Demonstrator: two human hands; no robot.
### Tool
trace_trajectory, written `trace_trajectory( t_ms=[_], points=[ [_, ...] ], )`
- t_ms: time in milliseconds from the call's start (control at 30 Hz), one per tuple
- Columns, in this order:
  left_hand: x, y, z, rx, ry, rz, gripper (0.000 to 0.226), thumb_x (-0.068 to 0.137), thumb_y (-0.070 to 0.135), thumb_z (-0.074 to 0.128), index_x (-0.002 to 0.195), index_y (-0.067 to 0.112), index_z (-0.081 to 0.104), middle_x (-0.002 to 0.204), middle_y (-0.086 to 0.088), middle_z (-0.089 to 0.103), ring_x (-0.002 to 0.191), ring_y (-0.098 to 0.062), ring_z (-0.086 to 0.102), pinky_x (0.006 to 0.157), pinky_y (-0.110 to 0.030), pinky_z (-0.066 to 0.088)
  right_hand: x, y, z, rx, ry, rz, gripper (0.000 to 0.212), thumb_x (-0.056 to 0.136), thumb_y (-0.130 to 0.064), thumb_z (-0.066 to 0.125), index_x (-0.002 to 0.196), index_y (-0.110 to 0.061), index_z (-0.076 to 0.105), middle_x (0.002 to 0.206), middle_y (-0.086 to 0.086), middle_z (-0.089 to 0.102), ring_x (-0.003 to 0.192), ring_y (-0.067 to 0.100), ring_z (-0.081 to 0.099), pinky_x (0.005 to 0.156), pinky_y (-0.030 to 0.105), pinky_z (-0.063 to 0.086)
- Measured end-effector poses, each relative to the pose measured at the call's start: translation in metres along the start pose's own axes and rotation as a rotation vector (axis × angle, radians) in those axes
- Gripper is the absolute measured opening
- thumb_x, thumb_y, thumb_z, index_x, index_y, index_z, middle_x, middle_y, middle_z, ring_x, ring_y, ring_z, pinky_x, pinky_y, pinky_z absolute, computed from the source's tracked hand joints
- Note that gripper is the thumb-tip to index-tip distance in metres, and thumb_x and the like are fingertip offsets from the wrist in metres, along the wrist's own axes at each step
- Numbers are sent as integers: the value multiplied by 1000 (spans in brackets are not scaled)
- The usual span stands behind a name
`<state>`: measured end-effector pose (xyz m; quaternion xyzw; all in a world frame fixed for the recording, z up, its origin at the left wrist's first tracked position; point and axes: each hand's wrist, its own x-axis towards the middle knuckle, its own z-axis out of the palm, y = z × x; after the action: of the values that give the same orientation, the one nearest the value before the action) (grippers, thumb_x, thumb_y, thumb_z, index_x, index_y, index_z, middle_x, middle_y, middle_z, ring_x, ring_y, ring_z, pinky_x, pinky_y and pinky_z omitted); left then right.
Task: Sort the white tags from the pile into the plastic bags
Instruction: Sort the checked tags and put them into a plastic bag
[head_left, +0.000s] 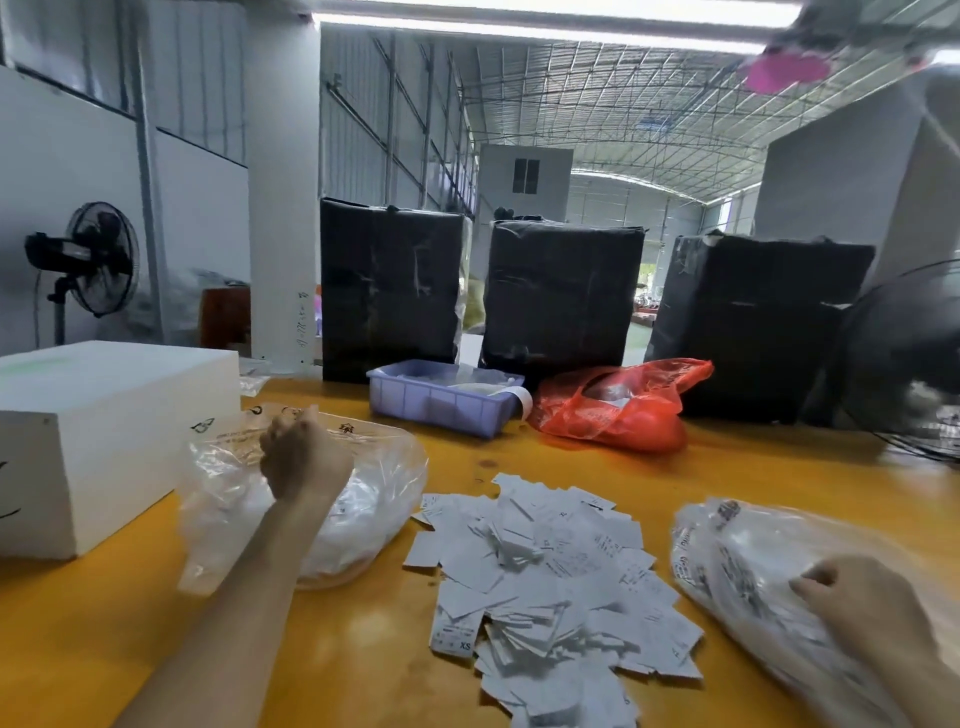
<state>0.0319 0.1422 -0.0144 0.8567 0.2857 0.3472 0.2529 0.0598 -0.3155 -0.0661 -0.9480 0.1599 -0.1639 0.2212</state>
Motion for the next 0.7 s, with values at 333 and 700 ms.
trace_trajectory(
  t_ms=[333, 700],
  points=[
    [-62, 85, 3, -305, -176, 401, 38, 81, 9, 70, 118, 2, 63, 115, -20, 63, 107, -35, 57, 87, -40, 45, -3, -10, -14, 637, 338, 139, 23, 82, -2, 57, 64, 10, 64, 64, 25, 61, 56, 24, 48, 53, 28, 35],
    [-140, 118, 33, -911, -984, 198, 36, 78, 43, 64, 95, 12, 69, 95, -9, 73, 85, -20, 71, 69, -28, 58, -41, -76, -30, 1566, -414, 70, 31, 83, 1, 48, 57, 0, 66, 57, 11, 56, 44, 12, 51, 40, 18, 39]
  ],
)
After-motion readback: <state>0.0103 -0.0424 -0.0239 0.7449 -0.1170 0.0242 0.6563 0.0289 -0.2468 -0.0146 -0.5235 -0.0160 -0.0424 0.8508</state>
